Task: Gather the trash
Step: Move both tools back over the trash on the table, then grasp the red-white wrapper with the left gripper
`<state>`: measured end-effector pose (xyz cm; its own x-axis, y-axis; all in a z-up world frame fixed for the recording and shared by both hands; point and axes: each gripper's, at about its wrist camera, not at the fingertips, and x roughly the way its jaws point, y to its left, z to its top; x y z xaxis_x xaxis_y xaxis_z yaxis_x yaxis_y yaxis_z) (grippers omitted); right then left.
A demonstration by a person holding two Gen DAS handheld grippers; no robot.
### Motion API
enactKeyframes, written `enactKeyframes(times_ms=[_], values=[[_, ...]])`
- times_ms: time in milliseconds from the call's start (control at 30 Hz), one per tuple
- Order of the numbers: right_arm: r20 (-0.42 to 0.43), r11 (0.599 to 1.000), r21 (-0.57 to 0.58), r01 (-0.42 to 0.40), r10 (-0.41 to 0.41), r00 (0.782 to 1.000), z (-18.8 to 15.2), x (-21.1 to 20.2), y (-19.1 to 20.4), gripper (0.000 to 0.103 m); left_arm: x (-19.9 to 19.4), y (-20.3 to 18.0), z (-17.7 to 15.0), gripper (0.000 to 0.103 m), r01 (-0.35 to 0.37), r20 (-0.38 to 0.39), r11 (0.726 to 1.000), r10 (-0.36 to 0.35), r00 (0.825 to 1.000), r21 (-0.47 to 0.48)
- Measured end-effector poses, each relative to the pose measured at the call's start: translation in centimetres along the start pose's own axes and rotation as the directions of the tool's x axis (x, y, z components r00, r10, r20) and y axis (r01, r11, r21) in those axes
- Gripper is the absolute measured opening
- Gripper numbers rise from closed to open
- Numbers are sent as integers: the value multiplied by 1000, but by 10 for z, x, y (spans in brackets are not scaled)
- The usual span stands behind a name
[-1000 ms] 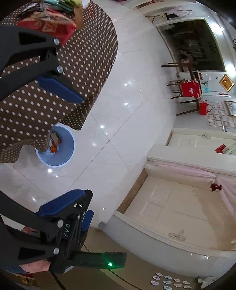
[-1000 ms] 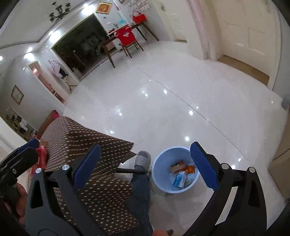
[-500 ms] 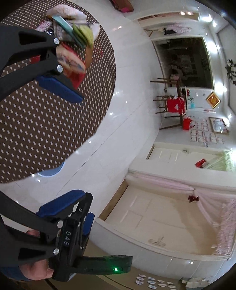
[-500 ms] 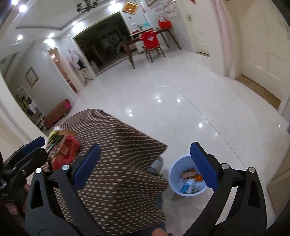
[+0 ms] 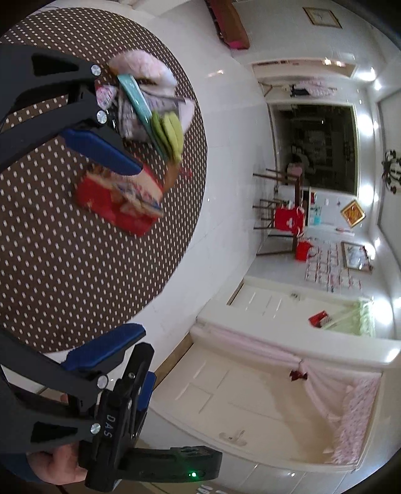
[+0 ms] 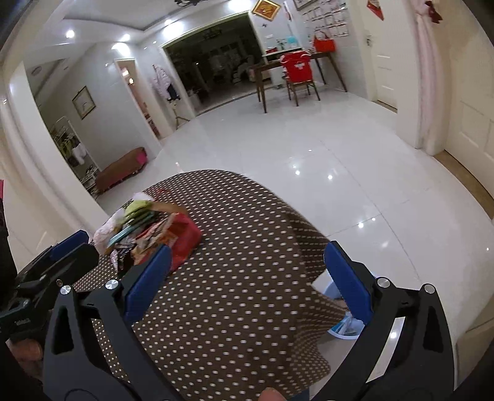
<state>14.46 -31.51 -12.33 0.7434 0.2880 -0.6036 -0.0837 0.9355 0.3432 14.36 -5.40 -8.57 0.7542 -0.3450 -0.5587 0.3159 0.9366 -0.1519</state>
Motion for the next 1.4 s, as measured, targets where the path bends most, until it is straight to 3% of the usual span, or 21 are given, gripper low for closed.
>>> enactKeyframes(times_ms=[233,400,533,767,933,967,1100,1133,1200,1400], values=[[-33,999,-39,-29,27,999,-7,17,28,97,-9,42,-17,95,-84,2,993,84,996,-89],[-59,997,-52,-51,48,997,-16,34,44,97,-2,86,-34,95,-167,-48,969,161,986,-179],[-80,996,-57,-70,65,995,-22,45,48,97,13,116,-42,95,-246,-113,942,226,968,-226],[-107,994,-51,-93,87,990,-26,61,44,97,47,145,-44,94,-367,-202,910,328,923,-196],[-120,994,-45,-99,93,988,-25,70,40,97,58,163,-40,94,-389,-216,894,344,914,-224],[-122,994,-43,-101,95,988,-26,72,39,97,62,167,-38,90,-396,-221,891,349,911,-223],[-127,994,-37,-107,102,987,-25,76,38,97,77,179,-42,52,-359,-271,898,290,918,-255],[-128,993,-37,-108,103,986,-25,77,38,97,79,179,-42,51,-352,-266,901,285,921,-254],[-133,993,-38,-111,106,986,-25,78,39,97,79,178,-43,40,-321,-259,913,256,931,-253],[-145,991,-50,-121,113,983,-29,84,49,97,63,173,-56,34,-277,-254,930,216,943,-240]])
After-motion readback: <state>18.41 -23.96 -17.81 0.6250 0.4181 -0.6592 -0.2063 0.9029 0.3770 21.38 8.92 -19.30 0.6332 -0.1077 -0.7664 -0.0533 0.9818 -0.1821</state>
